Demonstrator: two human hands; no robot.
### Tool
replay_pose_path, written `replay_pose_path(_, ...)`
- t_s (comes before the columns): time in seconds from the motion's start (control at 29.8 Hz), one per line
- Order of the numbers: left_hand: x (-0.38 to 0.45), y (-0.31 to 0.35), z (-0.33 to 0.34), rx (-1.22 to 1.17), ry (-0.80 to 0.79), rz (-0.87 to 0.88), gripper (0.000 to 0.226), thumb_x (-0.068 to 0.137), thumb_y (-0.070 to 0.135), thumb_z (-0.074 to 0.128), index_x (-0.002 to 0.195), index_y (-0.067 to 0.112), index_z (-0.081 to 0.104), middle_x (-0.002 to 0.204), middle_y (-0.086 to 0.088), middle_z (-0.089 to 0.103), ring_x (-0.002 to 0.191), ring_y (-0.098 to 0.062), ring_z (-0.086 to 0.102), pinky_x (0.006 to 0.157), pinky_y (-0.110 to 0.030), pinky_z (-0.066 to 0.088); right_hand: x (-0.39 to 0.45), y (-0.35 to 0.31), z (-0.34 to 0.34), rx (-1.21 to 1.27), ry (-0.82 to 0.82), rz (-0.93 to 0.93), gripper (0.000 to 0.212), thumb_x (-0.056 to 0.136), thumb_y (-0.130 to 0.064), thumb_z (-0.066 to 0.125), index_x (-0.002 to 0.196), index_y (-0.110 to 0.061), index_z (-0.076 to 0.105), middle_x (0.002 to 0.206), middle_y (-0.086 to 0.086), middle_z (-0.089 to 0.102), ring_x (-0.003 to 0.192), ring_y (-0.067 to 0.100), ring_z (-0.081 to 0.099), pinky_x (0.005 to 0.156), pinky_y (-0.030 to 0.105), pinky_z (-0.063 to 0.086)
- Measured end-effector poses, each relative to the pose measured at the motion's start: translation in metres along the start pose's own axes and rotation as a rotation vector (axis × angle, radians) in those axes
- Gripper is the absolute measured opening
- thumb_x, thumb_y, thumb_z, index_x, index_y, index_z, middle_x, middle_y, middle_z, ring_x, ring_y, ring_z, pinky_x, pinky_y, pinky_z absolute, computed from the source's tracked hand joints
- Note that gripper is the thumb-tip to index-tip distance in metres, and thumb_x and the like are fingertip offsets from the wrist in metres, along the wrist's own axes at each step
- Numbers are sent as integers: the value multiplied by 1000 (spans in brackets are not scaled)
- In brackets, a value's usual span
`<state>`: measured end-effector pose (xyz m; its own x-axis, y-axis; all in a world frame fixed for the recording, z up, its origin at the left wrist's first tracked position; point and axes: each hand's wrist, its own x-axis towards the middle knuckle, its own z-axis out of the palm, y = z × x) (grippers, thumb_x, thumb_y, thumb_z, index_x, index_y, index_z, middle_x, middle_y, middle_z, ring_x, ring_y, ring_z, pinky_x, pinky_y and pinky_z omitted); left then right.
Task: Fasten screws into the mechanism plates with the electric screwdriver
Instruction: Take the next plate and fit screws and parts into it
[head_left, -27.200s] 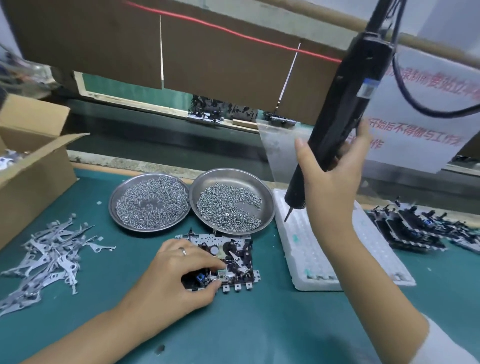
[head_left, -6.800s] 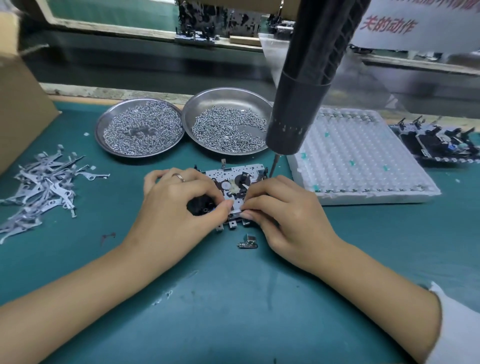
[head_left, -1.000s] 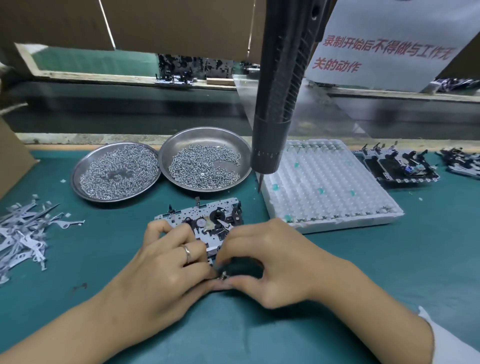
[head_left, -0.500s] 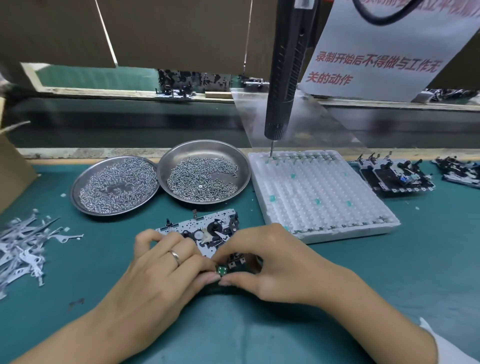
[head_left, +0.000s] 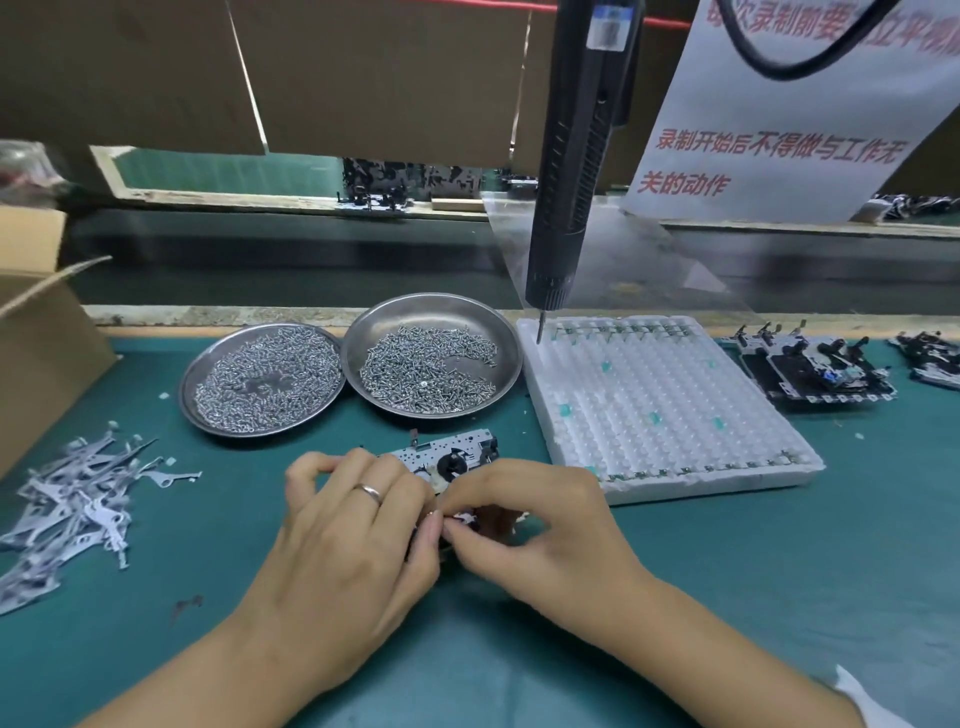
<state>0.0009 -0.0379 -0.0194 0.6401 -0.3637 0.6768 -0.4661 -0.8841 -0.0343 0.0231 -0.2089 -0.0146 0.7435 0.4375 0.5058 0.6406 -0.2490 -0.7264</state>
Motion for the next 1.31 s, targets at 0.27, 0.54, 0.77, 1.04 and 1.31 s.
replay_pose_path(0.27, 1, 0, -1, -157, 91, -102, 33, 102, 33, 27, 87, 17, 51, 76, 5, 58, 73, -13, 45, 78, -30, 24, 0, -7, 12, 345, 125, 224, 21, 76, -10, 70, 89, -26, 75, 84, -4, 70, 74, 15, 68, 67, 22, 54)
replay_pose_path(0.54, 0, 3, -1, -346, 40, -275, 39, 99, 41, 29, 84, 19, 57, 83, 35, 39, 74, 2, 41, 78, -26, 23, 0, 0, 19, 13, 293, -83, 17, 78, -1, 70, 94, -5, 75, 91, 1, 64, 82, 4, 63, 67, 18, 55)
replay_pose_path(0.77, -2, 6, 1, -480, 13, -306, 26, 93, 40, 39, 83, 25, 58, 81, 36, 47, 80, 13, 40, 84, -19, 24, 1, 1, 21, -117, 323, -140, 16, 75, 5, 70, 89, -1, 74, 90, 3, 64, 83, 6, 62, 69, 18, 53)
replay_pose_path(1.04, 22, -83, 1, 58, -53, -545, 22, 91, 37, 59, 85, 18, 67, 83, -1, 69, 87, -29, 56, 82, -38, 21, 11, 13, 4, -128, 371, 56, 15, 79, 1, 69, 90, -6, 75, 90, -3, 63, 73, 8, 62, 66, 16, 53)
replay_pose_path(1.31, 12, -103, 4, 138, -71, -647, 18, 93, 29, 56, 96, 21, 71, 88, -5, 69, 86, -32, 55, 78, -38, 19, 92, 34, -16, -547, 17, 186, 27, 91, -8, 61, 117, -10, 67, 98, 7, 63, 77, 11, 51, 77, 17, 41)
